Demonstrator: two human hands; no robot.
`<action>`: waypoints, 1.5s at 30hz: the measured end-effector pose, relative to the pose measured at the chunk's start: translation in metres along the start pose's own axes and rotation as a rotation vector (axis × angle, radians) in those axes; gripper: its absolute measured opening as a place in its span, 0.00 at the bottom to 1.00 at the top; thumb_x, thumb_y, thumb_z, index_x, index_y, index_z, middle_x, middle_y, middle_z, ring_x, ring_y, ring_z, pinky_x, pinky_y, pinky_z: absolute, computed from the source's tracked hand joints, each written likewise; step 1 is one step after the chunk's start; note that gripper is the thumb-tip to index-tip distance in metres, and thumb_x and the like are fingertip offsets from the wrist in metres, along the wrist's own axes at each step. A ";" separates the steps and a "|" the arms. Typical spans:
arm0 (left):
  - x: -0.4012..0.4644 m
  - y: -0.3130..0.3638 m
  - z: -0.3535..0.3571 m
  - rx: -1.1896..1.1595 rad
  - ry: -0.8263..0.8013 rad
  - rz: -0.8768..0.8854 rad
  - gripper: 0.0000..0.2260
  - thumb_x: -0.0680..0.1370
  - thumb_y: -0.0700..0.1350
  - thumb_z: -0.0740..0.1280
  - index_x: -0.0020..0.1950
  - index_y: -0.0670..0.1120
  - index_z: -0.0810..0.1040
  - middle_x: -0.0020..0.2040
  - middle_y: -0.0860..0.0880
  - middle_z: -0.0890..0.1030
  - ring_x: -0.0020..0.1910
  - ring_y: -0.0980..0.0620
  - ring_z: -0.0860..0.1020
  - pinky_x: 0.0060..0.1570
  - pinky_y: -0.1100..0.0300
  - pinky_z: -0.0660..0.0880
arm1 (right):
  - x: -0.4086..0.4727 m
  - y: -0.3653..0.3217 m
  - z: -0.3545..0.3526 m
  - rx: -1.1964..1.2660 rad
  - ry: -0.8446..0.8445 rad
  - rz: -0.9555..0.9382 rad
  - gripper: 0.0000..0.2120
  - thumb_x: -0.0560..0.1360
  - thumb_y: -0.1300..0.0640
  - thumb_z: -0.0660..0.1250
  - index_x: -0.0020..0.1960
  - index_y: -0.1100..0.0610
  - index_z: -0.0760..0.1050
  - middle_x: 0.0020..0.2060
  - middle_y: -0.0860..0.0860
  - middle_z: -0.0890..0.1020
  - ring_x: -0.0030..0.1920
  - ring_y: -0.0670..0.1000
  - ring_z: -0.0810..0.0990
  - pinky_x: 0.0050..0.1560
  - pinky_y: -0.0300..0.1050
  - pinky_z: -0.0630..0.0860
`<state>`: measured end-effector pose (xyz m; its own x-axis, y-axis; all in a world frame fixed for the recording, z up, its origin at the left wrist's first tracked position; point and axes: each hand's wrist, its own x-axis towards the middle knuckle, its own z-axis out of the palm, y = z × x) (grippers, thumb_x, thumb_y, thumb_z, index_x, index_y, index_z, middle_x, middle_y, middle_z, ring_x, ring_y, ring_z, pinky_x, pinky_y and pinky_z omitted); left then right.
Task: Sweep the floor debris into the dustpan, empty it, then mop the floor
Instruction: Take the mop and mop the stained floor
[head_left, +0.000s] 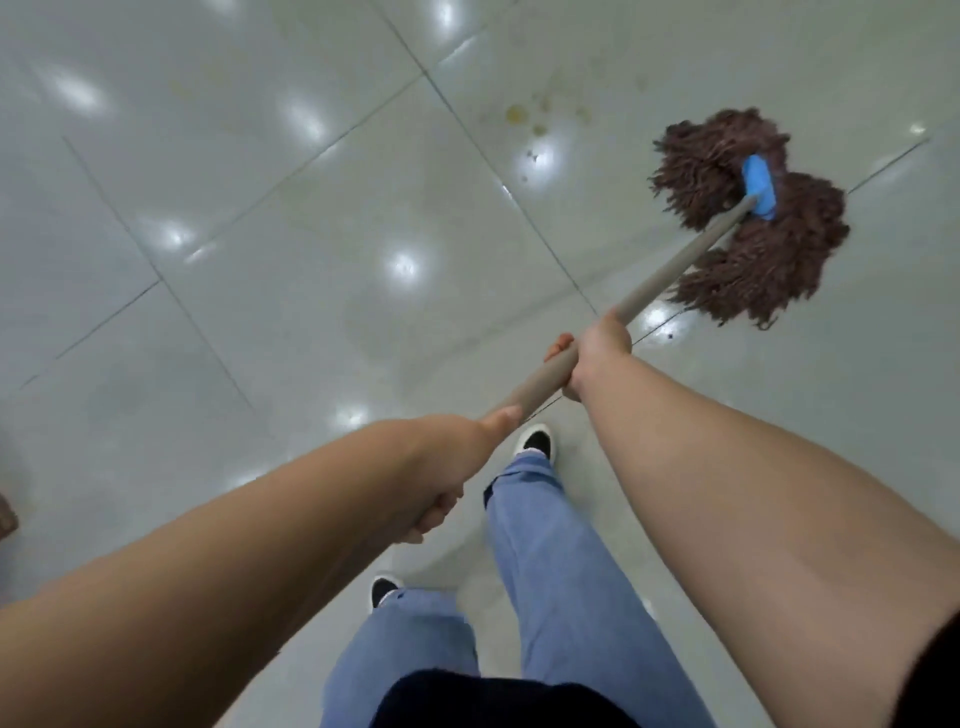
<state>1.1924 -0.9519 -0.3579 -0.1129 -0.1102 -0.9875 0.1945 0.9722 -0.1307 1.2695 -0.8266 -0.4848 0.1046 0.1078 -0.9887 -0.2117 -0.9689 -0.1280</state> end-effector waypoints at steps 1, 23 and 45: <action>-0.003 0.030 -0.004 -0.003 0.009 0.020 0.30 0.70 0.73 0.54 0.37 0.44 0.68 0.14 0.52 0.64 0.13 0.53 0.61 0.24 0.68 0.63 | 0.004 -0.029 0.002 0.017 -0.002 -0.014 0.19 0.79 0.41 0.55 0.39 0.55 0.63 0.23 0.52 0.68 0.17 0.48 0.65 0.20 0.31 0.67; -0.030 0.349 -0.110 0.014 -0.356 0.157 0.26 0.76 0.64 0.57 0.30 0.44 0.66 0.19 0.48 0.68 0.17 0.52 0.69 0.21 0.68 0.69 | 0.039 -0.347 0.064 0.087 0.065 0.054 0.20 0.78 0.41 0.55 0.39 0.56 0.63 0.26 0.51 0.67 0.10 0.47 0.64 0.19 0.31 0.68; -0.074 0.689 0.084 -0.183 -0.417 0.201 0.24 0.76 0.64 0.59 0.34 0.45 0.65 0.16 0.53 0.63 0.12 0.58 0.61 0.17 0.75 0.60 | 0.115 -0.700 -0.101 0.000 0.099 -0.076 0.19 0.79 0.44 0.55 0.37 0.57 0.61 0.12 0.52 0.65 0.11 0.46 0.64 0.18 0.31 0.68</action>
<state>1.4169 -0.2910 -0.3823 0.3156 0.0464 -0.9477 -0.0062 0.9989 0.0469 1.5283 -0.1582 -0.5007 0.2154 0.1581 -0.9636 -0.1993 -0.9589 -0.2018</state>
